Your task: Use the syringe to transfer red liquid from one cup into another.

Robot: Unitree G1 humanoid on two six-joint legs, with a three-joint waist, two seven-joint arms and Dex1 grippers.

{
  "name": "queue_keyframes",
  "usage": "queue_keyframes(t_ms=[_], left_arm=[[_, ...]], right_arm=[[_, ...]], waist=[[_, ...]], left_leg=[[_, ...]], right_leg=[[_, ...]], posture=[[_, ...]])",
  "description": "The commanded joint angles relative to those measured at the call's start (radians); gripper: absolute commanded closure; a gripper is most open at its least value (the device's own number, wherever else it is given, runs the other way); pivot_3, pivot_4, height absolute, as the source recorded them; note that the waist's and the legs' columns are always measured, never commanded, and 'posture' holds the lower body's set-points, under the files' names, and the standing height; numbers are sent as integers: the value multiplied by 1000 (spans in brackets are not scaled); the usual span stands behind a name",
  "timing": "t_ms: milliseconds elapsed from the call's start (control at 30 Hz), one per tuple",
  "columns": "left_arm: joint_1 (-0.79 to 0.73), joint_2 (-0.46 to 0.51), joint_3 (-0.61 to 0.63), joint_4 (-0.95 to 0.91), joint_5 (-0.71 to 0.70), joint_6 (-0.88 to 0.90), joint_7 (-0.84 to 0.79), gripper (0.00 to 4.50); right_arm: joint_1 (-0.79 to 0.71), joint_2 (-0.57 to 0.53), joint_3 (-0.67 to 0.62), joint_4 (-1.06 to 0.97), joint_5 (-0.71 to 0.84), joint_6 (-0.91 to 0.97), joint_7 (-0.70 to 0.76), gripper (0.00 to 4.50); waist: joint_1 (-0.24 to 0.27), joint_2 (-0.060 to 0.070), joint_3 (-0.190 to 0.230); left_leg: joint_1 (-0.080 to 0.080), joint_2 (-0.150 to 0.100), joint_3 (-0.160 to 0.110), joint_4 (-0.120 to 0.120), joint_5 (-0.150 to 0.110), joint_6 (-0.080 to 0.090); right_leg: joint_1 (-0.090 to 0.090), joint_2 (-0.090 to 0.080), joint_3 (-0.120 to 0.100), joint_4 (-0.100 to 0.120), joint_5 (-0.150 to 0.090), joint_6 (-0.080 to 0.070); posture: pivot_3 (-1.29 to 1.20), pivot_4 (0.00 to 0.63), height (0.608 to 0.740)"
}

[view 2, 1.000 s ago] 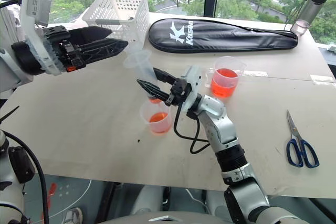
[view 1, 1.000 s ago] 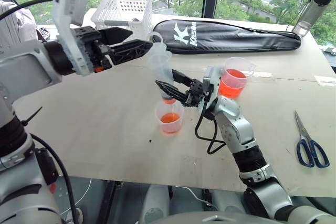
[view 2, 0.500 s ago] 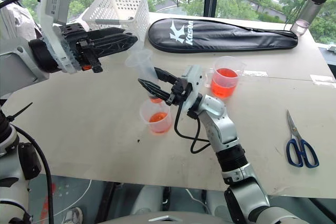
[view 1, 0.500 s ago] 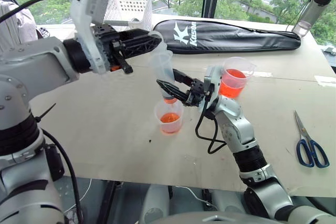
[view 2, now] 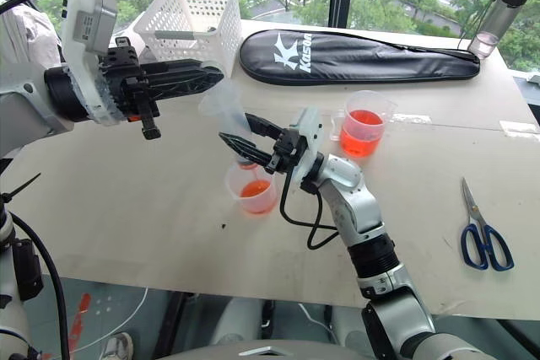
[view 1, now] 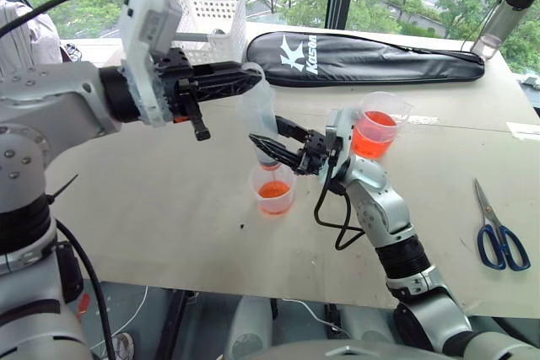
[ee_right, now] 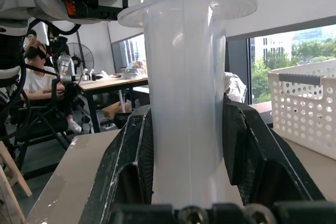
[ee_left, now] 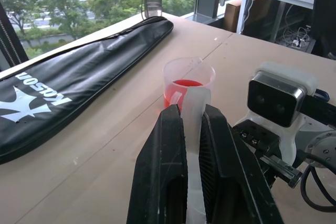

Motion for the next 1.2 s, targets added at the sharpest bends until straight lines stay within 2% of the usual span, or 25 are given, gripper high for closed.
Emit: queue_keyframes(t_ms=[33, 433, 867, 1100, 1200], left_arm=[[49, 17, -31, -39, 29, 2, -35, 4500], [80, 21, -51, -35, 29, -4, -86, 4500], [-51, 4, -33, 103, 54, -40, -116, 4500], [-59, -15, 3, 153, 17, -6, -97, 4500], [-90, -46, 60, 204, -64, 34, -57, 3293]], right_arm=[[-10, 5, -12, -88, 37, -5, 1, 3114], [14, -32, -30, -194, 65, 65, -17, 3117], [-24, -18, -39, -201, 85, 72, -39, 3131], [-32, 4, -43, -201, 114, 98, -55, 3131], [-39, 9, -57, -207, 138, 122, -67, 3131]], waist=[[0, 0, 0], [1, 0, 0], [0, 0, 1], [0, 0, 1], [0, 0, 1]], left_leg=[[0, 0, 0, 0, 0, 0], [0, 0, 0, 0, 0, 0], [0, 0, 0, 0, 0, 0], [-1, 0, 0, 0, 0, 0], [0, 0, 0, 0, 0, 0]], right_leg=[[0, 0, 0, 0, 0, 0], [0, 0, 0, 0, 0, 0], [0, 0, 0, 0, 0, 0], [0, 0, 0, 0, 0, 0], [0, 0, 0, 0, 0, 0]], posture=[[0, 150, 724], [0, 150, 724], [0, 150, 724], [0, 150, 724], [0, 150, 724]])
